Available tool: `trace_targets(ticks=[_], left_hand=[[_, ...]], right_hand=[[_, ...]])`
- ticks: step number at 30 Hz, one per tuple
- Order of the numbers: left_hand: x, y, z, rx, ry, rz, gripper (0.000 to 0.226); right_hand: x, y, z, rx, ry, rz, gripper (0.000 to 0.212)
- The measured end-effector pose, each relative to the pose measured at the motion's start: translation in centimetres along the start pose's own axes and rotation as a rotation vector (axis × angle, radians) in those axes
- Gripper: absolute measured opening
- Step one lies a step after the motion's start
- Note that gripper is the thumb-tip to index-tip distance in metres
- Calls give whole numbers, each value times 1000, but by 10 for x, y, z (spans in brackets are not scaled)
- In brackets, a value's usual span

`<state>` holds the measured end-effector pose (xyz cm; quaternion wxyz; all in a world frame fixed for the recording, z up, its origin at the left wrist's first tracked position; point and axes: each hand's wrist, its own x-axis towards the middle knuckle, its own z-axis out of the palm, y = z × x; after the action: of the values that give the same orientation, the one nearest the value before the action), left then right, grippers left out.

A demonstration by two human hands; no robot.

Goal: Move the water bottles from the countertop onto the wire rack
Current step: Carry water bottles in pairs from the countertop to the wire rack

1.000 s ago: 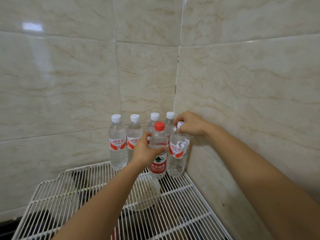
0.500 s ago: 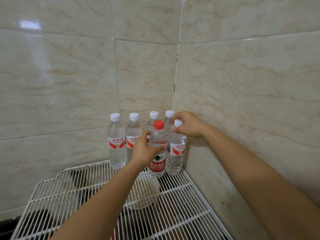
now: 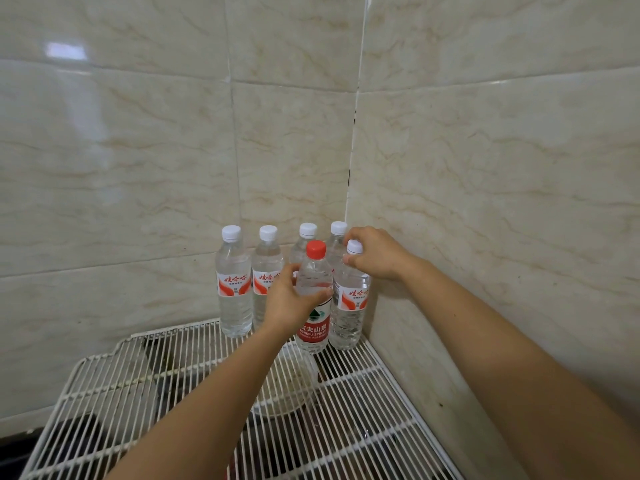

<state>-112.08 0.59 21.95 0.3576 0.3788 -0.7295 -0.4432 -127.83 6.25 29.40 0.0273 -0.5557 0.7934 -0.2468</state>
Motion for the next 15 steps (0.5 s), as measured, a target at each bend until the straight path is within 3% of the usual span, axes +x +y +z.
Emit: trace_targets(ticks=[5,9,12,15], left_hand=[[-3,4,-3,52,-42,12,74],[-3,8,-20,104,-37,16,81],[-19,6,-44,130,27,40,62],[-44,-11,-86,312,93,155,43]], right_hand=[[-5,-1,1,32,11,22,48],[-15,-23,-5,14,184,-20,42],[-28,-53,0,-58,285,-132,34],[-42,-93,28,-75,299,-267,31]])
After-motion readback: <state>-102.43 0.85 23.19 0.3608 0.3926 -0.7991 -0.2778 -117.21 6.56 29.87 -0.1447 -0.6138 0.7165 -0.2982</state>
